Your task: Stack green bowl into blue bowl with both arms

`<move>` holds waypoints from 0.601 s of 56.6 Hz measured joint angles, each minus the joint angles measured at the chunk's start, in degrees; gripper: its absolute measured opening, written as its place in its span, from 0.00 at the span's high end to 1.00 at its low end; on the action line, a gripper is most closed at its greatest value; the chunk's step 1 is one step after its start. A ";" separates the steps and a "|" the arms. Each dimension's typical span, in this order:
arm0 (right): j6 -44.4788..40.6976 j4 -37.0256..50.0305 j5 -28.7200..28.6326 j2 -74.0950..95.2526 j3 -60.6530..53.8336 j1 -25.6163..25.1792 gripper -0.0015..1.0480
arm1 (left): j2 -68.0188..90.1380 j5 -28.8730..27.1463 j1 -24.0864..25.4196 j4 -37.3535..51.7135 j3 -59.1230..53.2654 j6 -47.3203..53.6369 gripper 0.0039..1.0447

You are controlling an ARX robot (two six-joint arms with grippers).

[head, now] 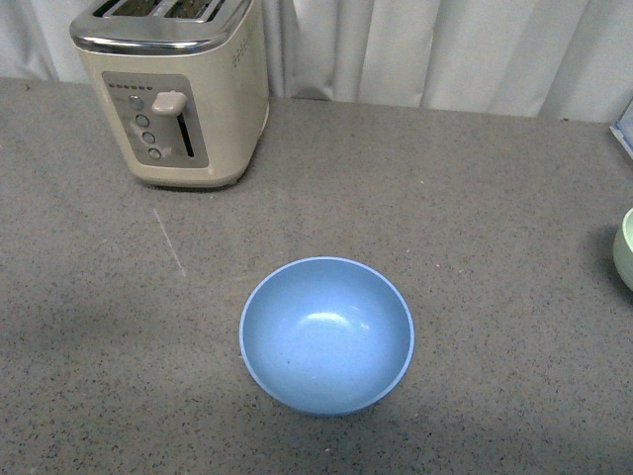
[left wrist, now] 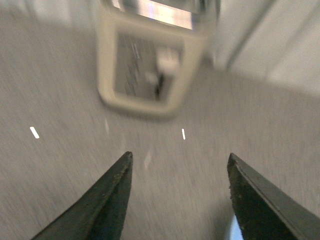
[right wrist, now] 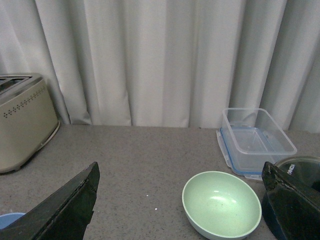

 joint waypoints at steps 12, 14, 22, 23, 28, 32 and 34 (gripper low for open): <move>0.00 0.00 -0.20 0.00 0.00 0.00 0.09 | -24.87 15.08 15.08 -18.43 -7.32 5.84 0.93; 0.00 0.00 -0.15 0.00 0.00 0.00 0.09 | -32.46 16.55 17.51 -25.62 -7.69 6.34 0.96; 0.02 0.00 -0.02 0.00 0.00 0.00 0.09 | -66.84 17.57 18.69 -58.05 -7.67 6.86 0.96; 0.02 0.00 -0.04 0.00 0.00 0.00 0.09 | -70.82 17.57 18.71 -61.20 -7.67 6.91 0.96; 0.00 0.00 -0.20 0.00 0.00 0.00 0.09 | -74.88 17.51 18.82 -63.73 -7.67 7.10 0.96; 0.00 0.00 -0.17 0.00 0.00 0.00 0.09 | -75.34 17.55 18.80 -63.91 -7.67 7.17 0.96; 0.02 0.00 -0.11 0.00 0.00 0.00 0.09 | -75.36 17.55 18.82 -63.93 -7.67 7.23 0.96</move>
